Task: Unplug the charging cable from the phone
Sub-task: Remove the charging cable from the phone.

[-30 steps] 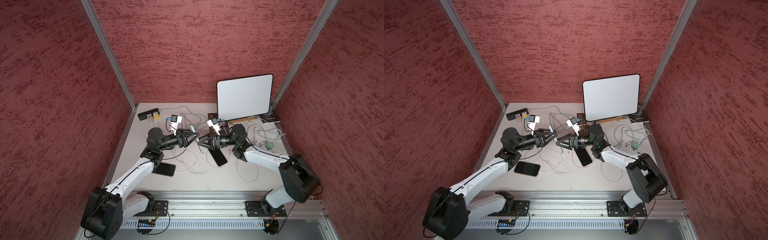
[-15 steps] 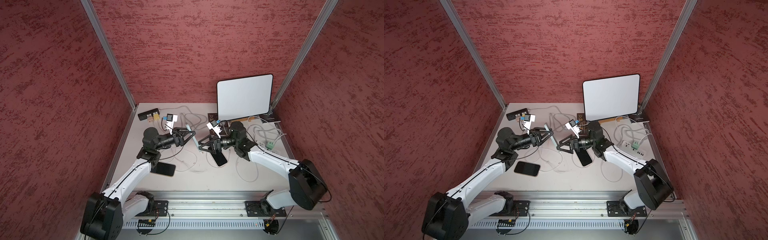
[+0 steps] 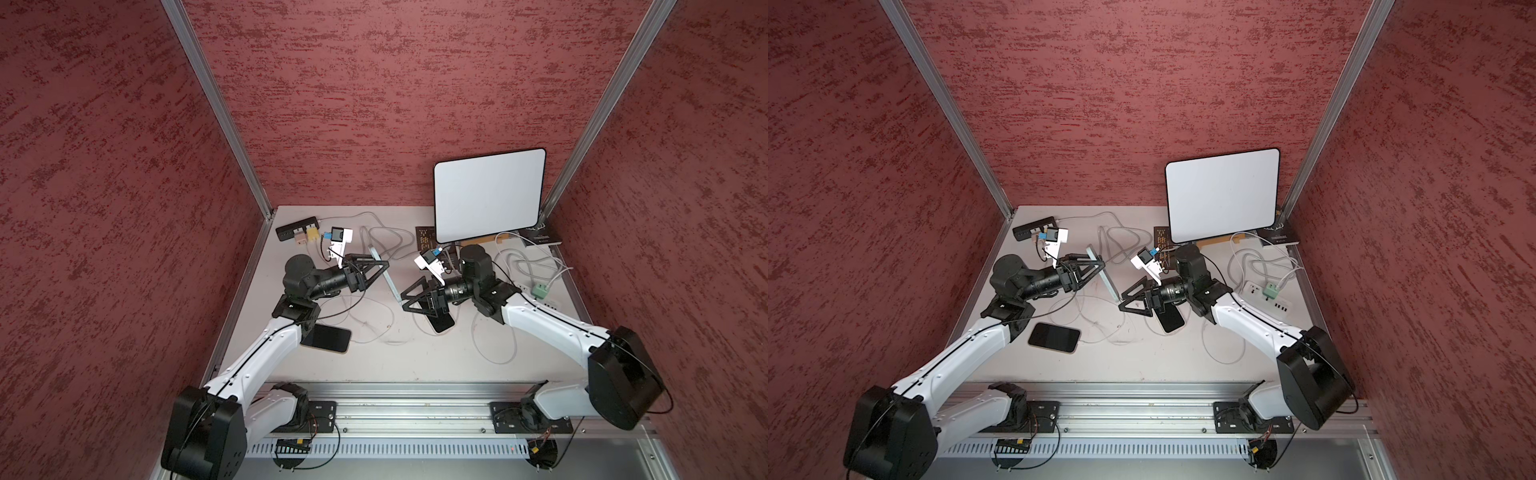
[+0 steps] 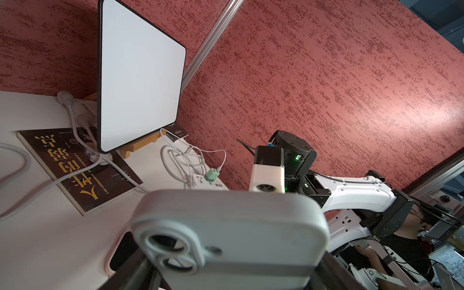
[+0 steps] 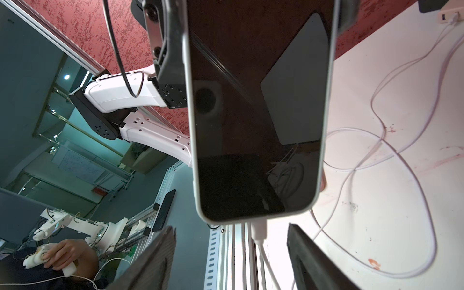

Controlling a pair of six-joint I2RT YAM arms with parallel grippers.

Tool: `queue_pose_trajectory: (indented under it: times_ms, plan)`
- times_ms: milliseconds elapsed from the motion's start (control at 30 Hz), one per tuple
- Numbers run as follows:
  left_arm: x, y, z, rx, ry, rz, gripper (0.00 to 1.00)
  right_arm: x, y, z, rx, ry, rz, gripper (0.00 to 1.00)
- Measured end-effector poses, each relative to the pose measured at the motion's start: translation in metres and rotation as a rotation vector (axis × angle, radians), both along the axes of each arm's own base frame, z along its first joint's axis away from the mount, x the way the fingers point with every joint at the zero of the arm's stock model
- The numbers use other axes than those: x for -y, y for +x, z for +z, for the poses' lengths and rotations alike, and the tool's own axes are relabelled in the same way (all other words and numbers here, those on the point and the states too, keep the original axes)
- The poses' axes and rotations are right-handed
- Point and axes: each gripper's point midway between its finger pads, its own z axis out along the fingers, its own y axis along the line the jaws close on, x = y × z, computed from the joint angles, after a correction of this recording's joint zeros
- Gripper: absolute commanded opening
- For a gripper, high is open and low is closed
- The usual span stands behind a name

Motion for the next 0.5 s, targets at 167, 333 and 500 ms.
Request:
queue_pose_trajectory:
  times_ms: [167, 333, 500]
  plan:
    - [0.0, 0.0, 0.0, 0.0, 0.0, 0.0, 0.11, 0.0, -0.002, -0.008, -0.006, -0.019, 0.008, 0.47]
    - [0.0, 0.0, 0.0, -0.001, -0.001, 0.0, 0.11, -0.004, -0.003, -0.019, -0.027, -0.04, 0.021, 0.29]
    - [0.0, 0.0, 0.0, -0.006, -0.003, 0.0, 0.11, -0.005, -0.008, -0.025, -0.043, -0.058, 0.038, 0.13]
